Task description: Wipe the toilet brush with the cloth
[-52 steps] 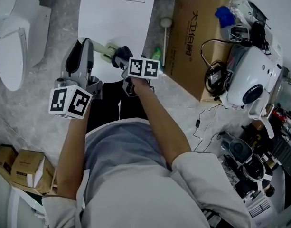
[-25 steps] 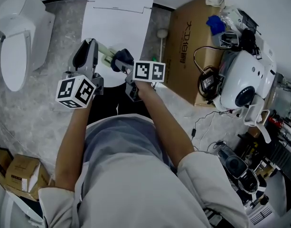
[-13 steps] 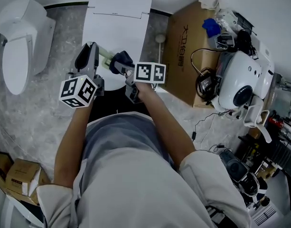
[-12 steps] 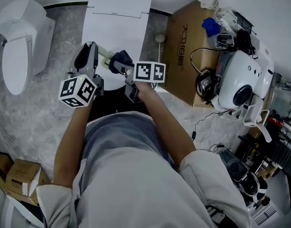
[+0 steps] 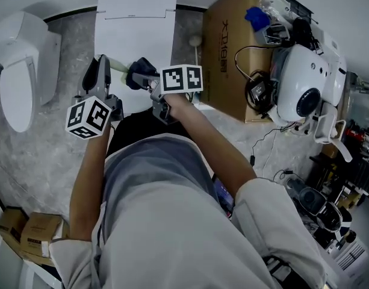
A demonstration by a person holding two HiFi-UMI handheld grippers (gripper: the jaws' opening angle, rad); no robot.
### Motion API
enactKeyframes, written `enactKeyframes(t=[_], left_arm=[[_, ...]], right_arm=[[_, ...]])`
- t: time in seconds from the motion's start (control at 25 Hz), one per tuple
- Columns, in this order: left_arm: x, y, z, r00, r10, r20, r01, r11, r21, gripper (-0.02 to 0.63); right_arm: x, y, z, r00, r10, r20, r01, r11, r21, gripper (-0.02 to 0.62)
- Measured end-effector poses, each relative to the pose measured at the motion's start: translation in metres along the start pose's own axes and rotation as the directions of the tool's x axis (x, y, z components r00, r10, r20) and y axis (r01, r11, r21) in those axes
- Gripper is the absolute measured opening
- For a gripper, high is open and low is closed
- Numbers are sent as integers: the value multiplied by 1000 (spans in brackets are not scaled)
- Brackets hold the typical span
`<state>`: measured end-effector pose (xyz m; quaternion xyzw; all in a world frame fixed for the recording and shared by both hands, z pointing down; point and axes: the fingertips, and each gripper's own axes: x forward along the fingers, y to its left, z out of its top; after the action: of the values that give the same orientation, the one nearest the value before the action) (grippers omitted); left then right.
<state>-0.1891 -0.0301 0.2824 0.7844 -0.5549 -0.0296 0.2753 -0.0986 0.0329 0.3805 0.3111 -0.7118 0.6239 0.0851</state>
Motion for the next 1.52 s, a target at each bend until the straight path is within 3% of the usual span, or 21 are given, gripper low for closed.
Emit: enactKeyframes(t=[0.84, 1.04, 1.24, 1.52], left_arm=[[-2, -4, -4, 1000, 12, 6, -12, 1000, -3, 0], [-3, -4, -6, 1000, 6, -1, -6, 1000, 0, 0], [-1, -4, -4, 1000, 5, -22, -5, 1000, 29, 0], [4, -18, -2, 998, -21, -52, 25, 995, 93, 0]], right_arm=[[-7, 18, 9, 998, 43, -49, -46, 998, -52, 104], [-14, 28, 12, 995, 85, -46, -89, 993, -80, 104], [-26, 39, 15, 995, 90, -47, -96, 983, -156, 104], [-55, 45, 27, 999, 46, 9, -41, 957, -286, 104]])
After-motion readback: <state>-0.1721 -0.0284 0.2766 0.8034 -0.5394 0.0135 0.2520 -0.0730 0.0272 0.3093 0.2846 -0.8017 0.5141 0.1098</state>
